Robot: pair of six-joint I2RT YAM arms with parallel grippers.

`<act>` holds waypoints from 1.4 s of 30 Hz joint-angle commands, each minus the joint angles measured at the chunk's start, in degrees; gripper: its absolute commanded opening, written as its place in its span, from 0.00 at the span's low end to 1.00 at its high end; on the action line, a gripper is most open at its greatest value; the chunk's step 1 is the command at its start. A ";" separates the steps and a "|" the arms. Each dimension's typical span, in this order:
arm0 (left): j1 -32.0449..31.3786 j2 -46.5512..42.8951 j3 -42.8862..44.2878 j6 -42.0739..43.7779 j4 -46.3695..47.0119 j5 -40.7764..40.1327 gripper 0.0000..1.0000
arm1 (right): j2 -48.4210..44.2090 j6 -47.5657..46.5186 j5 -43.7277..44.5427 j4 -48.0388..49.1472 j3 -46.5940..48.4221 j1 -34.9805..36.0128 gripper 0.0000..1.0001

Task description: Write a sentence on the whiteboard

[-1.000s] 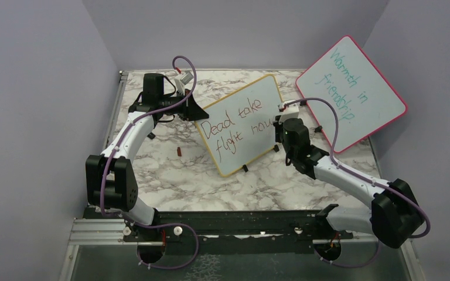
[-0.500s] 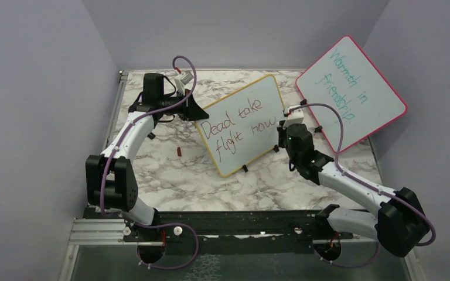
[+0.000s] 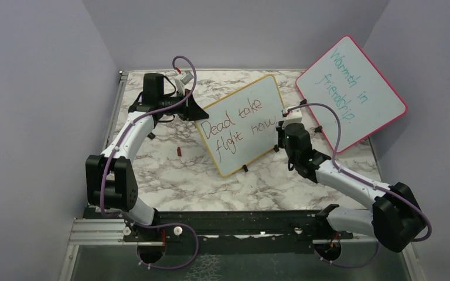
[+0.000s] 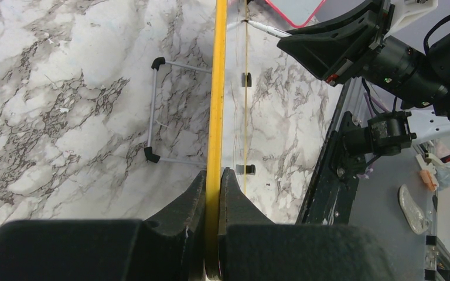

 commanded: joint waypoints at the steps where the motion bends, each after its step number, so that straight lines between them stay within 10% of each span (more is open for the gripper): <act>1: 0.67 2.52 -1.37 6.12 -2.46 -13.26 0.00 | 0.98 0.44 -1.30 2.49 0.06 -0.59 0.01; 14: 0.65 2.45 -1.12 5.76 -2.46 -13.57 0.00 | -8.36 3.05 -1.29 -7.45 1.40 -0.67 0.01; 42: 0.64 -16.97 -1.85 -8.55 2.81 -22.00 0.69 | -25.06 2.62 -4.52 -19.20 3.77 -0.69 0.00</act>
